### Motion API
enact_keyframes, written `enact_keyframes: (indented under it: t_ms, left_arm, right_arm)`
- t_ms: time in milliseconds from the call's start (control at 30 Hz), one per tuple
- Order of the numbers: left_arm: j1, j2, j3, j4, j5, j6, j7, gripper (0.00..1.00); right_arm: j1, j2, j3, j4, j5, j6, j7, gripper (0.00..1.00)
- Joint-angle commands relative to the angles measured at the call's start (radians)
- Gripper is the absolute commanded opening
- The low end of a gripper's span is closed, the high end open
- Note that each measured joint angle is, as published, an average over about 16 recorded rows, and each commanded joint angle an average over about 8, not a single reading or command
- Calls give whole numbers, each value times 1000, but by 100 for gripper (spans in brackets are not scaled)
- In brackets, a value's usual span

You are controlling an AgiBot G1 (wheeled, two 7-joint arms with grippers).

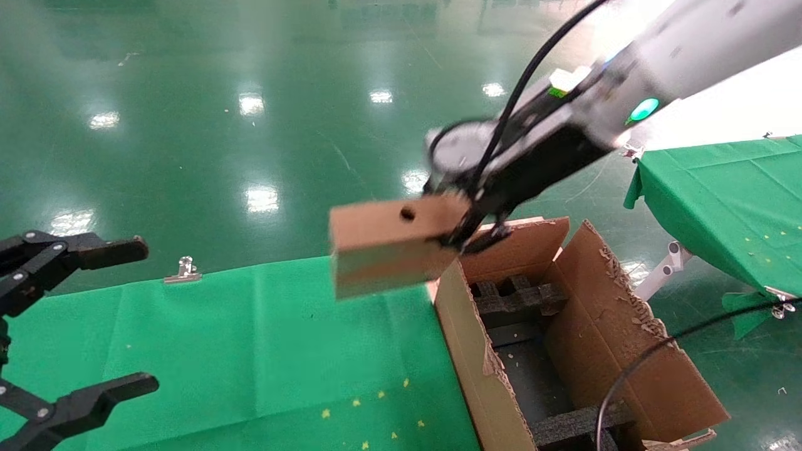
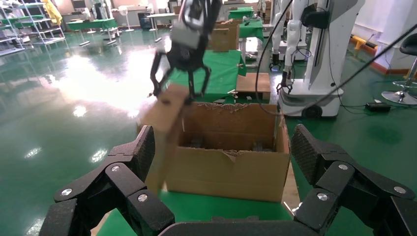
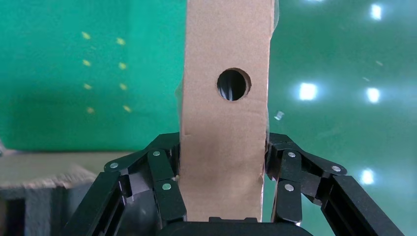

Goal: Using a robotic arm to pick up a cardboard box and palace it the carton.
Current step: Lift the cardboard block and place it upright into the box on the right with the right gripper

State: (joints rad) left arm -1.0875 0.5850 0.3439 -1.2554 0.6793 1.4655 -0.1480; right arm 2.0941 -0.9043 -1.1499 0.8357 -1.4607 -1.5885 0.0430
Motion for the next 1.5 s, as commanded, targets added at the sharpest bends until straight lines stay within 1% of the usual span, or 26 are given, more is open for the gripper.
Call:
enact_keyframes:
  t_ms: [33,233,433,600,767,933,1133,1367,1433,1500]
  left_arm:
    - [0,0,0,0,0,0,0,100]
    - [0,0,0,0,0,0,0,100]
    - [0,0,0,0,0,0,0,100]
    - [0,0,0,0,0,0,0,100]
    - [0,0,0,0,0,0,0,100]
    - [0,0,0,0,0,0,0,100]
    - [0,0,0,0,-1,-1,0,100]
    - [0,0,0,0,-1,-1,0,100]
    - [0,0,0,0,-1,-1,0,100]
    - [0,0,0,0,-1,-1,0,100]
  right_arm:
    - [50,4,-17,-28,8,-2,-10,0]
    - [130,57,-82,-74,30,-1,-23,0]
    - [199,157,-167,-75,16,-4,-9,0]
    - [249,262,-259,-30,-4,-7,31,0]
    - [290,367,-352,47,0,-7,93,0]
    - [311,433,-420,120,25,-4,149,0]
    - [317,459,-464,161,38,-5,171,0]
    - [306,450,-453,148,41,10,180,0]
    - [296,452,-456,148,42,28,213,0]
    - [282,459,-465,158,41,57,274,0]
